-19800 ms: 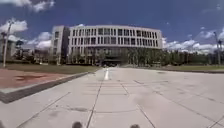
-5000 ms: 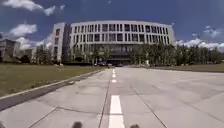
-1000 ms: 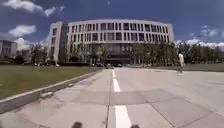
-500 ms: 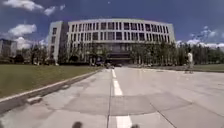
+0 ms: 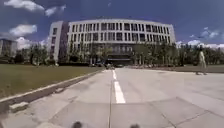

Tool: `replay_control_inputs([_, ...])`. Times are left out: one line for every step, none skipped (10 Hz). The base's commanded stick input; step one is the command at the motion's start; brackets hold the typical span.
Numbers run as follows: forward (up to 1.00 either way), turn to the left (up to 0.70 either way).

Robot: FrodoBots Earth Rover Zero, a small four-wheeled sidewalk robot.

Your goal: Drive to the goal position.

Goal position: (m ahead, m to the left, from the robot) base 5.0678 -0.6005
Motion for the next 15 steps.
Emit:
replay_control_inputs([0.70, 0.00])
replay_control_inputs([0.70, 0.00])
replay_control_inputs([0.70, 0.00])
replay_control_inputs([0.70, 0.00])
replay_control_inputs([0.70, -0.13])
replay_control_inputs([0.70, -0.28])
replay_control_inputs([0.70, -0.26])
replay_control_inputs([0.70, 0.00])
replay_control_inputs([0.70, 0.00])
replay_control_inputs([0.70, 0.00])
replay_control_inputs([0.70, 0.00])
replay_control_inputs([0.70, 0.00])
replay_control_inputs([0.70, 0.00])
replay_control_inputs([0.70, 0.00])
replay_control_inputs([0.70, 0.00])
